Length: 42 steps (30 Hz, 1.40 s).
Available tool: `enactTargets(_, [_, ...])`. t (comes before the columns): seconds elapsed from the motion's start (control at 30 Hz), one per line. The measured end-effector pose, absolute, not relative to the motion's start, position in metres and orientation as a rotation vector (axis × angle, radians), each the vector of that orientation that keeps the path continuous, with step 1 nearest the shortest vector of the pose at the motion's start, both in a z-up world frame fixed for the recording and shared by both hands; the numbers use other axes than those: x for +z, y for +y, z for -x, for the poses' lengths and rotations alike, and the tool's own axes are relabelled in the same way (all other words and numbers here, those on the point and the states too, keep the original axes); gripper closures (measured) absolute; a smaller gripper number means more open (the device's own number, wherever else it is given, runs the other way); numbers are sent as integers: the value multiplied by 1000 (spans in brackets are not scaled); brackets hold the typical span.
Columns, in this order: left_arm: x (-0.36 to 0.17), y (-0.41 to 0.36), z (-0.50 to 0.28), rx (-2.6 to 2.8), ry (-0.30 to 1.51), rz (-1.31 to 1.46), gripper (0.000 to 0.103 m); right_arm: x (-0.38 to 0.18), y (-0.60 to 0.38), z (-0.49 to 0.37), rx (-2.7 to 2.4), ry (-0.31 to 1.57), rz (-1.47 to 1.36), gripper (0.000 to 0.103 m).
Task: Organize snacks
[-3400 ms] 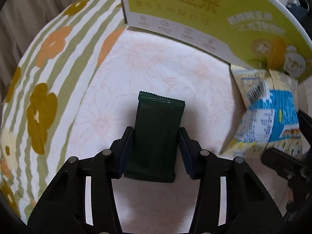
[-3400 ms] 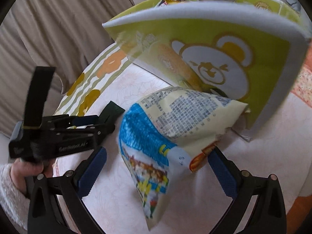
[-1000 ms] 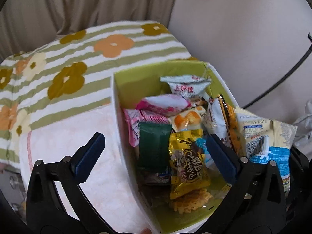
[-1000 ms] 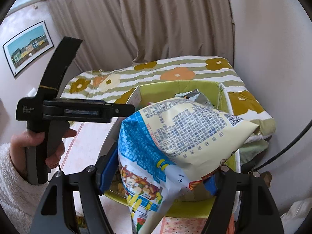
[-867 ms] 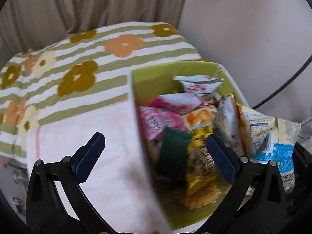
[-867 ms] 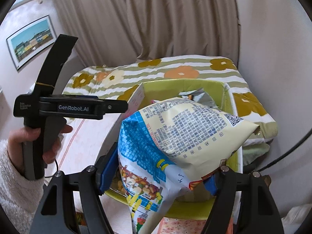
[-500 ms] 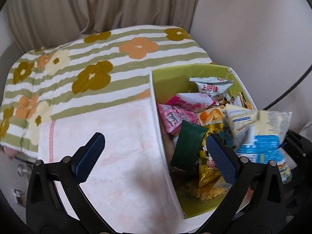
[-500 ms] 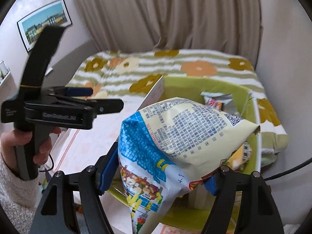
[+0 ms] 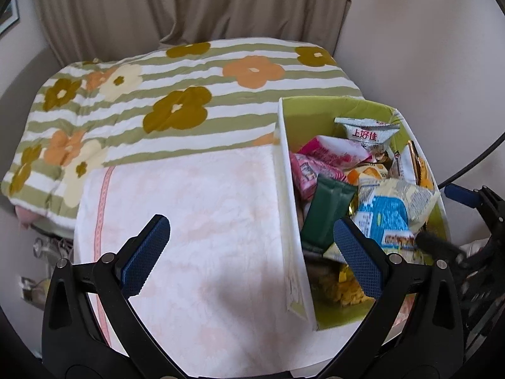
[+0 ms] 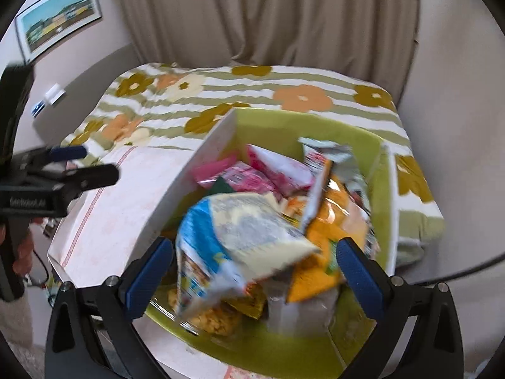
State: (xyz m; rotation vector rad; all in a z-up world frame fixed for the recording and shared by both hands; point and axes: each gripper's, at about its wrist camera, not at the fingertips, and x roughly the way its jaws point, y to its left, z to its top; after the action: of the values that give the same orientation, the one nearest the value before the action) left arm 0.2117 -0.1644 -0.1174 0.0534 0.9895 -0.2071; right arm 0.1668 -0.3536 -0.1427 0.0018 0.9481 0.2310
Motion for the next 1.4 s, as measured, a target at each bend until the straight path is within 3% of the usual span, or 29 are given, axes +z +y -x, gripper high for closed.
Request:
enactTargets(0.17, [-106, -156, -189, -201, 957, -55, 0, -121, -356, -144, 201, 893, -32, 0])
enactTargets(0.63, [6, -105, -49, -93, 606, -39, 0, -2, -304, -27, 15, 569, -45, 0])
enactTargets(0.97, [17, -78, 35, -90, 512, -47, 0, 0, -271, 39, -72, 512, -24, 0])
enactTargets(1.4, [14, -77, 55, -95, 501, -38, 0, -1, -271, 55, -105, 497, -25, 0])
